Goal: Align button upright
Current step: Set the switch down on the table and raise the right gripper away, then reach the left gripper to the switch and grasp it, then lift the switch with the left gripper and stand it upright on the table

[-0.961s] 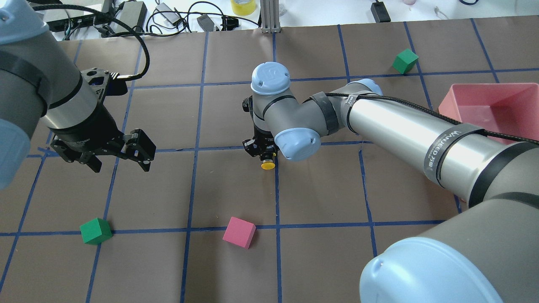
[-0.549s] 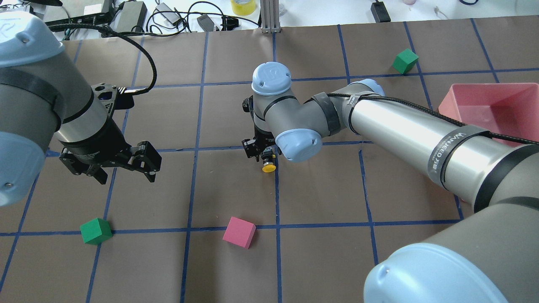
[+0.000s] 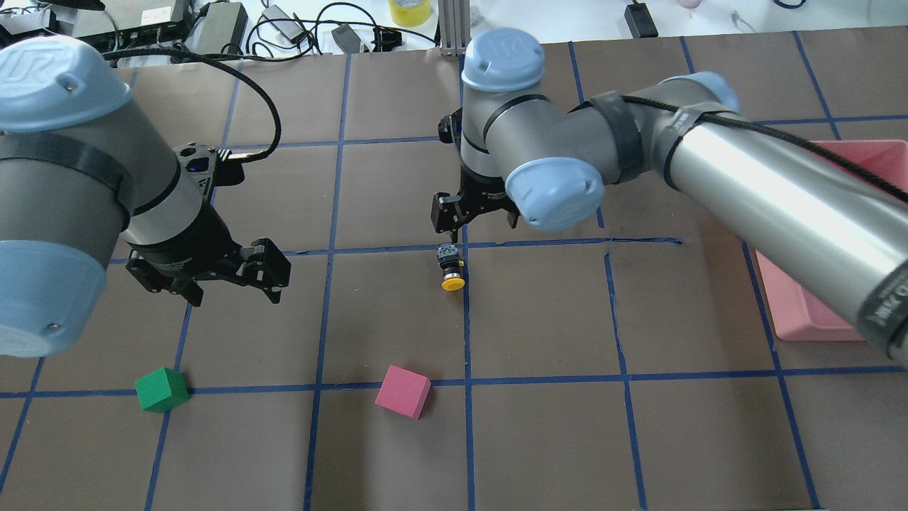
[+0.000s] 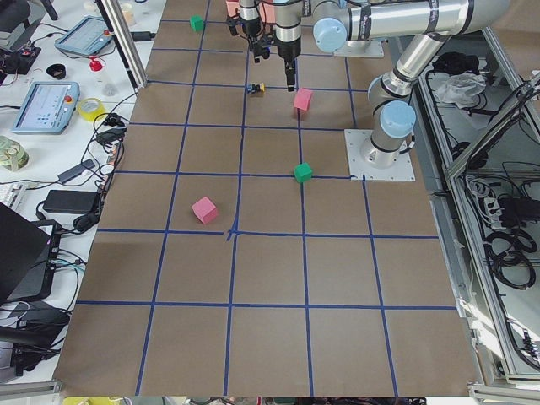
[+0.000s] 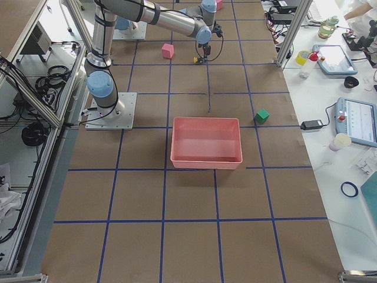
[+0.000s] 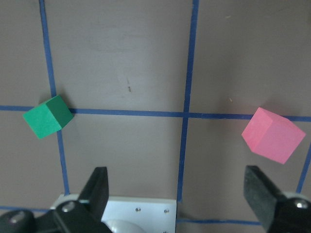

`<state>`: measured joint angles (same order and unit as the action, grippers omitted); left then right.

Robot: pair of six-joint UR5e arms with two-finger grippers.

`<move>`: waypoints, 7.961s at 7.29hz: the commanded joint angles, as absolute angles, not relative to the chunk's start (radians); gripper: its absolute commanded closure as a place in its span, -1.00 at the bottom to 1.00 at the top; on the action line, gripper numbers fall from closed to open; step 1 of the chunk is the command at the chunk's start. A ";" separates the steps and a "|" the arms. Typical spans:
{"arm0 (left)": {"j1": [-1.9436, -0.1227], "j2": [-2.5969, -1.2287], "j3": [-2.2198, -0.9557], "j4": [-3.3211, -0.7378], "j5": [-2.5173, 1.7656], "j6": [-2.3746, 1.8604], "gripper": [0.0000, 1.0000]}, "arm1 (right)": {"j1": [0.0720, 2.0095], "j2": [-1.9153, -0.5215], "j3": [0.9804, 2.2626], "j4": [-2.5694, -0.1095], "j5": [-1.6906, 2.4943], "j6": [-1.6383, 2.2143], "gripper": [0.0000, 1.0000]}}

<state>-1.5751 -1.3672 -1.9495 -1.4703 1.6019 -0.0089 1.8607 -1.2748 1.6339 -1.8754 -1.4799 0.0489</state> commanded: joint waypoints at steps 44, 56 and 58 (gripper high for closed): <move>-1.663 -1.983 -1.894 -1.322 0.533 -0.861 1.00 | 1.614 -1.539 1.546 -1.560 -1.548 -0.046 -1.00; -1.525 -2.138 -1.945 -1.342 0.353 -0.681 0.80 | 1.615 -1.539 1.552 -1.562 -1.546 -0.051 -1.00; -1.525 -2.151 -1.945 -1.342 0.351 -0.680 0.65 | 1.614 -1.539 1.552 -1.562 -1.548 -0.051 -1.00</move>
